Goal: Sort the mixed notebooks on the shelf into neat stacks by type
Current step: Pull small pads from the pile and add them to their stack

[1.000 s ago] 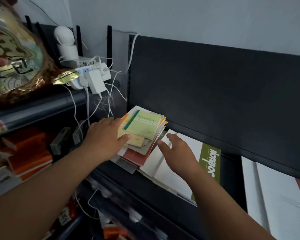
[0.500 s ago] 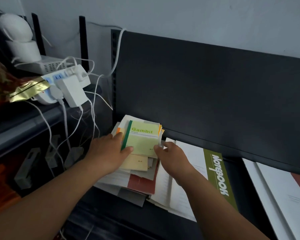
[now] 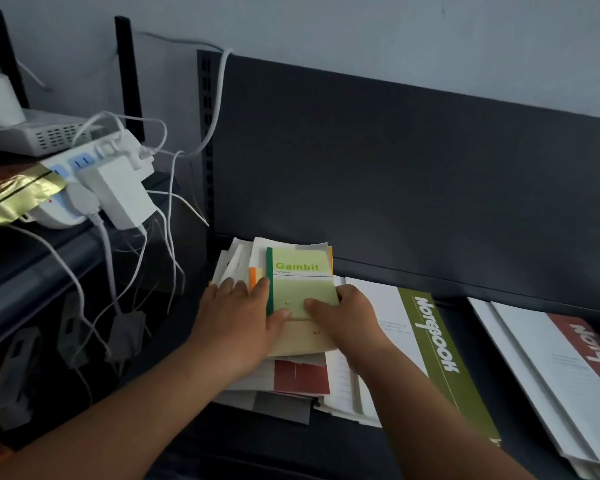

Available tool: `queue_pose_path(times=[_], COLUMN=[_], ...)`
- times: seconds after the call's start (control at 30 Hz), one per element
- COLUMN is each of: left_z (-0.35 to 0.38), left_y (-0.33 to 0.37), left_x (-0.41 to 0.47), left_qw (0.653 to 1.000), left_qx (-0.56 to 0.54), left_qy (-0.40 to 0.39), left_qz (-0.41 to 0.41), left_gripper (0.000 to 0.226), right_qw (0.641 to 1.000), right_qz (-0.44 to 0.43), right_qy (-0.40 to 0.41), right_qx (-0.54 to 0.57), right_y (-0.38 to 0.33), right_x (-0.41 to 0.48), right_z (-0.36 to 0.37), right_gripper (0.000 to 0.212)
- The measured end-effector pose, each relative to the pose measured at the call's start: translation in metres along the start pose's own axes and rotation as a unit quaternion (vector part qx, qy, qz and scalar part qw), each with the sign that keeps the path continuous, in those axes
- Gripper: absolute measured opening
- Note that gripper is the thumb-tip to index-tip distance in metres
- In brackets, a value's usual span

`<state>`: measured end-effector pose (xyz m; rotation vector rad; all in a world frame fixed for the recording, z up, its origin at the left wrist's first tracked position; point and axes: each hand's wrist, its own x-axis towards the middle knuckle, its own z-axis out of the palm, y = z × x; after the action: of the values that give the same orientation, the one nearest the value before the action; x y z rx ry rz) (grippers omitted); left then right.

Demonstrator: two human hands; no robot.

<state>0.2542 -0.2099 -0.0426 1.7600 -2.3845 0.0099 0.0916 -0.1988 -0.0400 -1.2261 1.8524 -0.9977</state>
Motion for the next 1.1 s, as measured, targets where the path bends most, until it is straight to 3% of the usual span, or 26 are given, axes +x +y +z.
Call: queue_pose_path(times=[0.27, 0.43, 0.6, 0.67, 0.8, 0.87, 0.97, 1.03, 1.1], left_z=[-0.004, -0.004, -0.01, -0.017, -0.039, -0.045, -0.052, -0.054, -0.054], left_y=[0.004, 0.001, -0.001, 0.0, 0.01, 0.014, 0.027, 0.04, 0.053], left_x=[0.003, 0.004, 0.003, 0.004, 0.003, 0.007, 0.009, 0.007, 0.006], left_qw=[0.999, 0.998, 0.993, 0.982, 0.909, 0.829, 0.705, 0.676, 0.675], left_qx=[-0.028, -0.054, -0.111, -0.182, -0.412, -0.544, -0.68, -0.703, -0.706], left_qy=[-0.011, -0.012, 0.017, 0.048, 0.003, -0.048, -0.142, -0.176, -0.179], left_qz=[0.026, 0.027, 0.025, 0.025, -0.058, -0.122, -0.144, -0.133, -0.119], left_gripper=[0.058, 0.05, 0.046, 0.047, 0.072, 0.074, 0.04, 0.021, 0.018], right_qw=[0.992, 0.982, 0.956, 0.947, 0.935, 0.931, 0.929, 0.933, 0.936], right_qz=[-0.045, -0.011, 0.015, 0.009, -0.015, -0.023, -0.028, -0.036, -0.044], right_qy=[0.048, 0.038, 0.021, 0.016, 0.022, 0.031, 0.045, 0.06, 0.079], right_qx=[0.11, 0.186, 0.294, 0.322, 0.354, 0.363, 0.365, 0.354, 0.34], right_y=[-0.006, -0.006, -0.003, -0.003, -0.004, -0.002, 0.001, 0.004, 0.008], right_x=[-0.005, -0.007, -0.011, -0.013, -0.019, -0.023, -0.031, -0.037, -0.044], right_z=[-0.003, 0.001, -0.006, -0.012, -0.03, -0.039, -0.049, -0.057, -0.066], right_gripper=[0.035, 0.033, 0.036, 0.036, 0.034, 0.032, 0.032, 0.031, 0.031])
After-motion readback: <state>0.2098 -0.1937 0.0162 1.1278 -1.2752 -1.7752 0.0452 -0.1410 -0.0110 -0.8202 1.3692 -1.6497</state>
